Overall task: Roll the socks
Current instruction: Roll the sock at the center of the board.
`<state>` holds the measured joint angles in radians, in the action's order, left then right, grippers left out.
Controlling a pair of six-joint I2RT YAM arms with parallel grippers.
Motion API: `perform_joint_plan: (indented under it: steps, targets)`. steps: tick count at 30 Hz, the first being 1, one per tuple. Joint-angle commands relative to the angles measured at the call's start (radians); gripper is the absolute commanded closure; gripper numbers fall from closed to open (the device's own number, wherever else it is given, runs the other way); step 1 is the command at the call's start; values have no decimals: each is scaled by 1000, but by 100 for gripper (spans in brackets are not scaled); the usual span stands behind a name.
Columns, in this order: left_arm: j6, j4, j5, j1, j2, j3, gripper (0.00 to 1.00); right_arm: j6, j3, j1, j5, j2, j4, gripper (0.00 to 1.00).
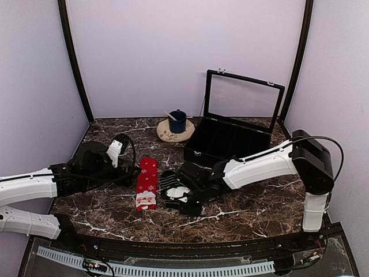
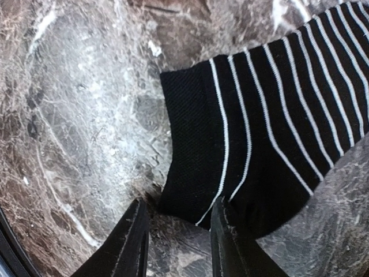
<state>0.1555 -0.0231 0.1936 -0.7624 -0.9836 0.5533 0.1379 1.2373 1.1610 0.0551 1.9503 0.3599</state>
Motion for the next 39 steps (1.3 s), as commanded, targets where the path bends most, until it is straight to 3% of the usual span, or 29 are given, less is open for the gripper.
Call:
perform_joint_plan:
  steps: [1,6,10,21,29,39]
  targets:
    - [-18,20,-14,-5,-3,-16,15,6,8,-13,30,31,3,68]
    - [-20,27,-27,-5,-10,-19,15,2,18,-26,60,38,21,91]
    - [-30,33,-42,-5,-10,-21,15,1,45,-34,96,31,59,100]
    - [-50,60,-173,-6,-7,-33,16,-75,243,-123,365,93,271,100]
    - [-70,64,-267,-27,-29,-26,16,-137,297,-190,570,157,346,100]
    - [-131,41,-290,-122,-122,20,18,-154,372,-239,693,216,397,98]
